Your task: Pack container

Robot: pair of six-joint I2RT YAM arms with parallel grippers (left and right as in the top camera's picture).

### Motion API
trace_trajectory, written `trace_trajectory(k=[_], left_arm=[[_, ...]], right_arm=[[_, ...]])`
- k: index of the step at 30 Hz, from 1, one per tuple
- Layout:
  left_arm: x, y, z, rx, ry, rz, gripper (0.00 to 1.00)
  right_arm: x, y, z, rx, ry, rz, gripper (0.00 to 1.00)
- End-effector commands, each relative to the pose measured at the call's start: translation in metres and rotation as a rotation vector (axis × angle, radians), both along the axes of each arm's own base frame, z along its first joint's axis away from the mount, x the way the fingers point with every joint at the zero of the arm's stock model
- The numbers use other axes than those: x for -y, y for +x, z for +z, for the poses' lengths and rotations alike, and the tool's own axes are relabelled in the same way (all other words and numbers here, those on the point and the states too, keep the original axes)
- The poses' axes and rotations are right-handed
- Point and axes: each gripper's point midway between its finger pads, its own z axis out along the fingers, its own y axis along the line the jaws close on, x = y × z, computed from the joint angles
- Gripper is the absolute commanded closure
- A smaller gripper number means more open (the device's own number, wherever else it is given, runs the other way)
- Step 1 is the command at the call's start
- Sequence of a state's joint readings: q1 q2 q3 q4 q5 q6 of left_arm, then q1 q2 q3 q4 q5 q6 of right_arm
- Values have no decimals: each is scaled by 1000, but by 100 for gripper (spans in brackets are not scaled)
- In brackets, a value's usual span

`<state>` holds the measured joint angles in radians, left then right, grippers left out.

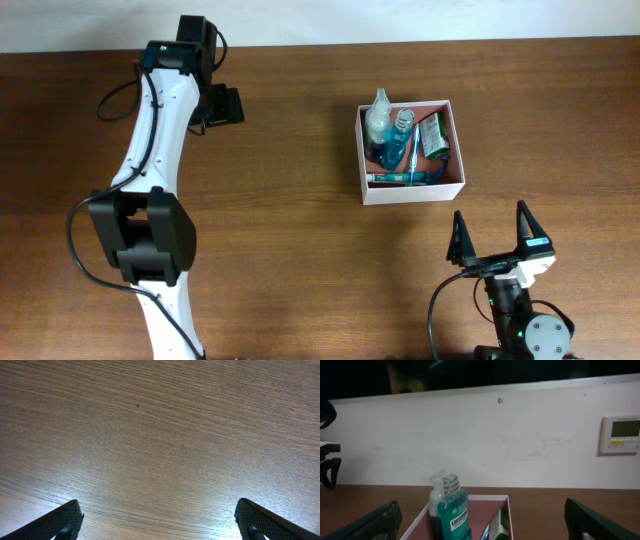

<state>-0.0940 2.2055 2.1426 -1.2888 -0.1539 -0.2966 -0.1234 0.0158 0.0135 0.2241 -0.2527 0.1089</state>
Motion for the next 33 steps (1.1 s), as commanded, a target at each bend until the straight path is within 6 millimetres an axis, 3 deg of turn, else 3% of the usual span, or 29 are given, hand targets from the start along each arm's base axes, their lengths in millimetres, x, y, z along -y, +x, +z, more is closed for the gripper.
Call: trace_trajectory(k=[1,22,33], left_arm=[[-1,0,4,11,-3,12,1],[-1,0,4,11,-3,12,1],[-1,0,4,11,-3,12,1]], right_arm=[[-2,-1,0,7,1,10,1],[-2,5,-68,-275,36,10,1],[-1,5,-68,-274,36,9,1]])
